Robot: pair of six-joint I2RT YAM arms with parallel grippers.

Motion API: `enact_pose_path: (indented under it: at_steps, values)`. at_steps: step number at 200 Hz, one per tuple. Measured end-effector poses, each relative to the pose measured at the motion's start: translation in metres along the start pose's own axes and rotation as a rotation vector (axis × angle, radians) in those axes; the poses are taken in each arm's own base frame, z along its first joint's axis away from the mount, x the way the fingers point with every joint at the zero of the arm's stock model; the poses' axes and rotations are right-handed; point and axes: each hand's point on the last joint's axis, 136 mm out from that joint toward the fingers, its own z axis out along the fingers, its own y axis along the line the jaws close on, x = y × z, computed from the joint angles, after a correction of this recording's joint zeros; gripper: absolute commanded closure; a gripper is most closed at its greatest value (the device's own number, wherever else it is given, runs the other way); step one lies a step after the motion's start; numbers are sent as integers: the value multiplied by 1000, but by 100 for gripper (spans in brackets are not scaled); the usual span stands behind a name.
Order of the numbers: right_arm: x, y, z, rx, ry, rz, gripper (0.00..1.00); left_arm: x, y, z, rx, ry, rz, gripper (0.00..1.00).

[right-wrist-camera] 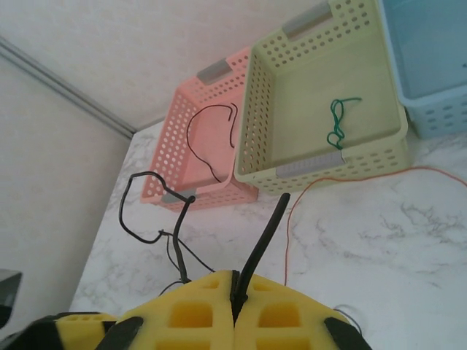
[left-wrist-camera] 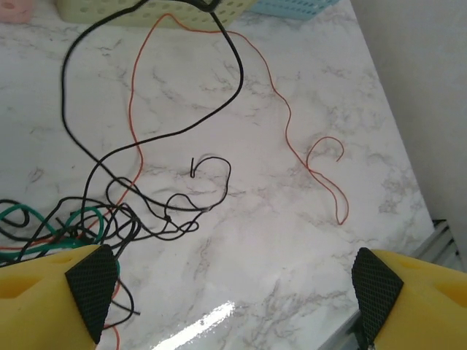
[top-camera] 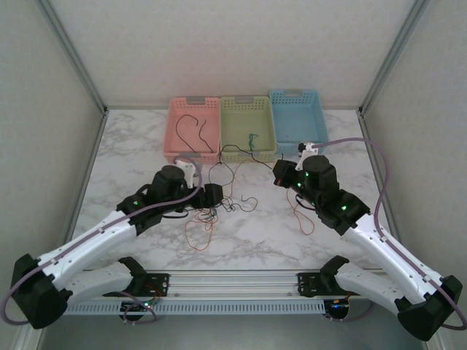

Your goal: Untangle the cables

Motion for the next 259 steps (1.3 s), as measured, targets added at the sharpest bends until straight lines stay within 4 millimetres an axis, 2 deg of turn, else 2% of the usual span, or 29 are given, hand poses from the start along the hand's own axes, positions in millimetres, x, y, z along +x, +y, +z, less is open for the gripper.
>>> enact_pose_path:
  at_steps: [55,92,121,147,154,178,193,216,259]
  values:
    - [5,-4,-1,21,20,115,100,-10,-5,34,-33,-49,51,15]
    - [4,-1,-3,11,25,164,100,-21,-5,57,-62,-99,63,18]
    - [2,2,-6,-3,25,186,100,-26,0,72,-96,-126,68,27]
    - [4,2,-8,-5,36,189,100,-30,4,78,-124,-148,69,44]
    - [4,2,-8,-4,36,189,100,-31,5,78,-127,-153,69,51]
    - [3,2,-11,-7,30,188,100,-35,6,77,-136,-171,67,85]
    - [1,2,-12,-6,23,184,100,-36,6,76,-140,-175,76,100]
    - [-1,-5,-14,26,4,156,100,-38,4,63,-132,-191,69,100]
    - [-14,-28,-21,118,-56,95,100,-27,17,5,-132,-250,57,100]
